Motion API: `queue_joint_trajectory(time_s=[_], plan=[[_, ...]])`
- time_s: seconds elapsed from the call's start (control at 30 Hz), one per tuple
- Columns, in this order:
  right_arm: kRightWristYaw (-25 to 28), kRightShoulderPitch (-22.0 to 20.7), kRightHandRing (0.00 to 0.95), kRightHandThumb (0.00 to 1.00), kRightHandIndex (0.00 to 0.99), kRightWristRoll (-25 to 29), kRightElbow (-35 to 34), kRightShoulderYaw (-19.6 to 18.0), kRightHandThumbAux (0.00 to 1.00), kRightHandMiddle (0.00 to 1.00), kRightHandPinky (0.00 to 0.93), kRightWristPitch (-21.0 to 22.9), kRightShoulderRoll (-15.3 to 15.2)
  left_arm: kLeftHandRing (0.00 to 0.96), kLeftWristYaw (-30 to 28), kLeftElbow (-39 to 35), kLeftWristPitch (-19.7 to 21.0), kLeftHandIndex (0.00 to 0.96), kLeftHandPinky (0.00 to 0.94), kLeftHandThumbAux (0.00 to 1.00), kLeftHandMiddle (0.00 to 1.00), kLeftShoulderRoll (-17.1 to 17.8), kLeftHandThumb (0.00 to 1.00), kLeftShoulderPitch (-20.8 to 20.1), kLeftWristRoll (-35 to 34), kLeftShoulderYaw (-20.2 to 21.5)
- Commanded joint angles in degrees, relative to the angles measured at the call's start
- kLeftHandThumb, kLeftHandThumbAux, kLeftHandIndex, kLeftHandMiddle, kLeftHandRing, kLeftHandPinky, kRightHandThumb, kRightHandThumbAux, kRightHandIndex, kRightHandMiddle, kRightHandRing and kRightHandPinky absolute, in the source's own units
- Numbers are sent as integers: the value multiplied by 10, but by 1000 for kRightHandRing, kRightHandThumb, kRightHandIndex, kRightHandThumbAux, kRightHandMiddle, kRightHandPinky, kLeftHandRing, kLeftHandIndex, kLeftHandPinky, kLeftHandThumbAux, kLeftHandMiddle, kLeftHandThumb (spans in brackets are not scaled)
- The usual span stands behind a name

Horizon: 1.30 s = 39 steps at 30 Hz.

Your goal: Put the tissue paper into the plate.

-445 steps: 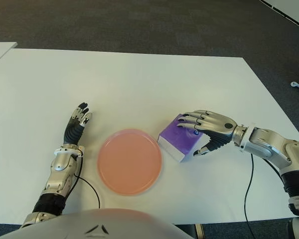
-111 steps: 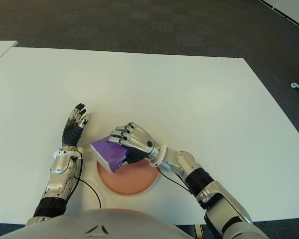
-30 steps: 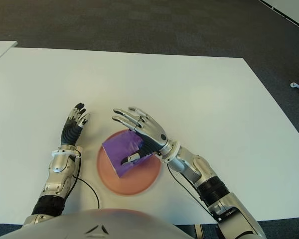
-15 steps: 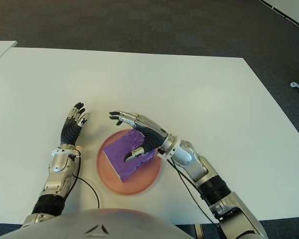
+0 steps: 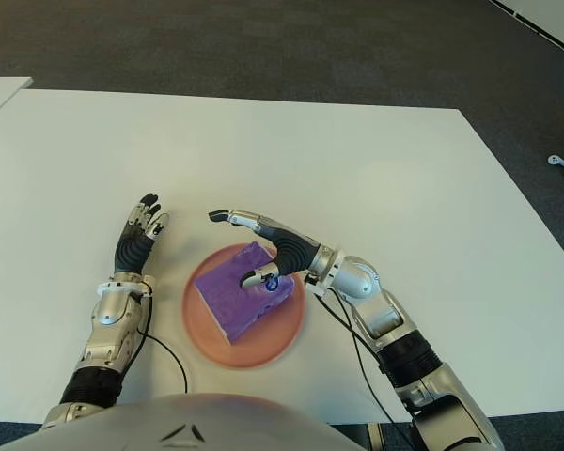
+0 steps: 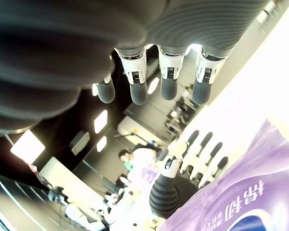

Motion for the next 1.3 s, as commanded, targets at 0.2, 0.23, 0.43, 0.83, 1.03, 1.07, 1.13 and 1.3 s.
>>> queue_joint_trajectory(time_s=[0.2,0.23,0.43,0.83,1.03,1.07,1.13,1.3], plan=[[24,-38,0,0,0,91,129,-101,336,0,0,14,72,0,0,17,12,0,0,528,0,-3,0,14,1,-2],[28,-46,0,0,0,97,153,-113,329,0,0,8,79,0,1,16,13,0,0,527,0,-3,0,15,1,-2],[-8,-57,0,0,0,135,136,-169,305,0,0,34,130,0,6,8,20,0,0,523,0,-7,0,17,2,-2],[-120,-53,0,0,0,223,126,-304,397,0,0,74,226,0,3,-12,37,0,0,522,0,-7,0,25,3,-4],[-181,-57,0,0,0,202,188,-345,413,0,0,39,273,0,3,-20,41,0,0,524,0,-7,0,30,3,-3],[-190,-55,0,0,0,198,195,-351,414,0,0,32,279,0,3,-21,41,0,0,525,0,-7,0,31,3,-3],[-182,-58,0,0,0,214,243,-379,432,0,0,14,281,0,3,-21,41,0,0,525,0,-7,0,31,2,-3],[-164,-63,0,0,0,231,303,-399,488,0,0,8,302,0,1,-22,43,0,0,521,0,-6,0,32,1,-3]])
